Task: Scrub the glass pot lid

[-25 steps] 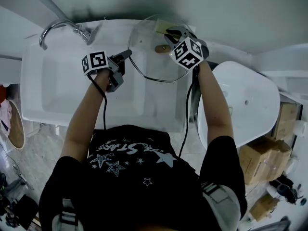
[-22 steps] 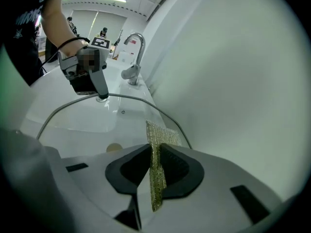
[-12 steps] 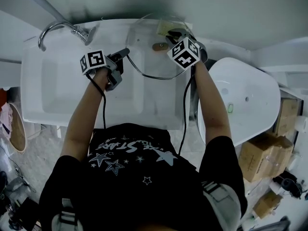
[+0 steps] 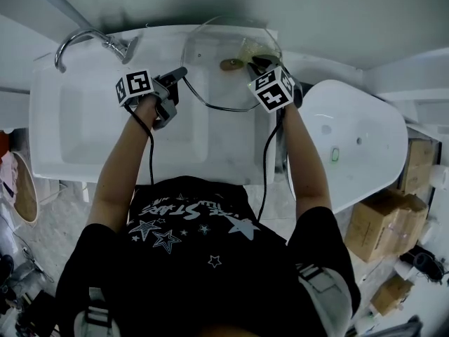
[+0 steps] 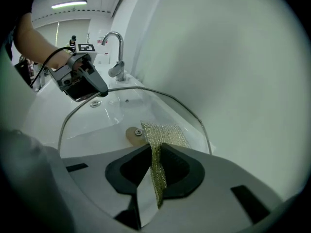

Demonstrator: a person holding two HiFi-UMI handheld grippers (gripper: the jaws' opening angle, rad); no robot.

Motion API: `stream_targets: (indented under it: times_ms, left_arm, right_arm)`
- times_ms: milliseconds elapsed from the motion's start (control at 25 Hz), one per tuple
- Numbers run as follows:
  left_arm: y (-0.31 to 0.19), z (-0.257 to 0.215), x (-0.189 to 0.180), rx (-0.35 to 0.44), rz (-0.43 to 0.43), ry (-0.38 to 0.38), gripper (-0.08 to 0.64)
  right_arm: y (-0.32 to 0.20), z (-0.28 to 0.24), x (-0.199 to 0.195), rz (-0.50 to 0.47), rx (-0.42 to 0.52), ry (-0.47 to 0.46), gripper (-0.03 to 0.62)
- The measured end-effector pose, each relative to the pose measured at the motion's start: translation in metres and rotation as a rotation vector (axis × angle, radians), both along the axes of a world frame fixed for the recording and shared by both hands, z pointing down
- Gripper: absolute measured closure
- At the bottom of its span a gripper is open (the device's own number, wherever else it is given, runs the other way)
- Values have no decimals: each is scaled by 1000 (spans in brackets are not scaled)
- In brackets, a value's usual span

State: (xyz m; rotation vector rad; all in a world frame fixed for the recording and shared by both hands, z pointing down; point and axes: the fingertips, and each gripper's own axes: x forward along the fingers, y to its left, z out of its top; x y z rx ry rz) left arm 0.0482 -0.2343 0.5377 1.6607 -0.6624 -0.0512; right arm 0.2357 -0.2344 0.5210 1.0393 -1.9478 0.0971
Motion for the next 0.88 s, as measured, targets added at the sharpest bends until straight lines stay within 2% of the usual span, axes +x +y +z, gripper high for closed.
stream_targets:
  times_ms: [360,640,880]
  left_arm:
    - [0,0,-1,6,-11,-14,499]
    - [0,2,-1,-1,-18,-16,499]
    - [-1,2,0,7,-15,-32,498]
  right_arm:
    - [27,3,-2,72,-17,-64,525]
    - [45,5,-9,170,-44,-171,525]
    - [59,5,-19,201,-46,-222,525]
